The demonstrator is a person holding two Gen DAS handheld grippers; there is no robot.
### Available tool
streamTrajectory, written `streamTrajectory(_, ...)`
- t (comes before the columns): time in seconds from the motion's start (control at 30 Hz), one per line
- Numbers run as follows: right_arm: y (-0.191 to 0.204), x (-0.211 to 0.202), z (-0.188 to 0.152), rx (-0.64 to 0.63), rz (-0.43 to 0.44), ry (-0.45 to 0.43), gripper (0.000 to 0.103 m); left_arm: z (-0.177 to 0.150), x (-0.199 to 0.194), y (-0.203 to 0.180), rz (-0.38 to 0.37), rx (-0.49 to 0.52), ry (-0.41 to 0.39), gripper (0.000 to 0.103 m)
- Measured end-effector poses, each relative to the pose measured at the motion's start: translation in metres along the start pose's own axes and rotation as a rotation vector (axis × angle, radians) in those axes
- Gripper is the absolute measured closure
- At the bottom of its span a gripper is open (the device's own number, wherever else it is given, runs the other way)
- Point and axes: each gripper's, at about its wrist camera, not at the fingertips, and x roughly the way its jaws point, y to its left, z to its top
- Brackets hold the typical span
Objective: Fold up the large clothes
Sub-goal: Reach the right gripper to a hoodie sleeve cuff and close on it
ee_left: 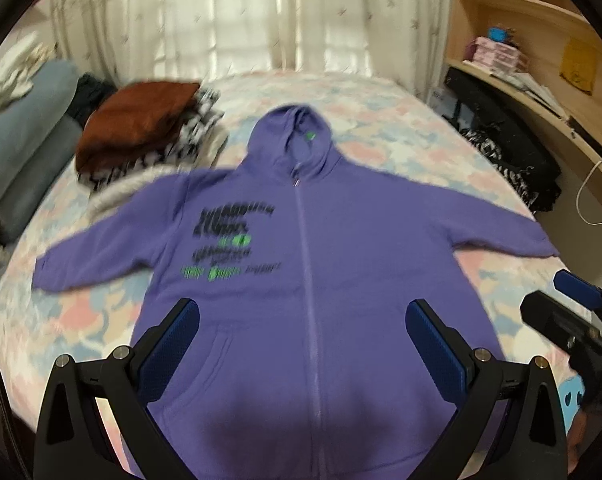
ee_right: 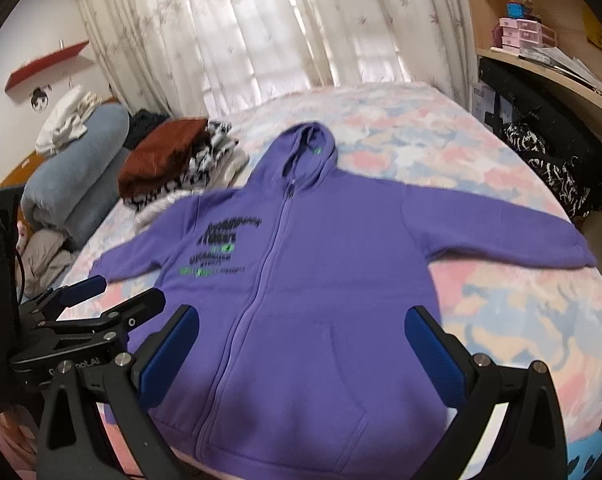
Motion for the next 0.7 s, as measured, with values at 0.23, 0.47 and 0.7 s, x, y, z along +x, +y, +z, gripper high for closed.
streamTrajectory(0.23, -0.055, -0.019, 0.041, 0.068, -0.061, -0.102, 0.0, 0.058, -0.002, -0.038, -0.082, 0.069, -0.05, 0.001)
streamTrajectory(0.47, -0.11, -0.049, 0.083, 0.053, -0.2, -0.213, 0.0, 0.119, 0.004, -0.09, -0.133, 0.109, -0.12, 0.001)
streamTrajectory(0.7, -0.182, -0.053, 0.117, 0.091, -0.411, -0.212, 0.0, 0.168, 0.023, -0.157, -0.14, 0.152, -0.209, 0.001)
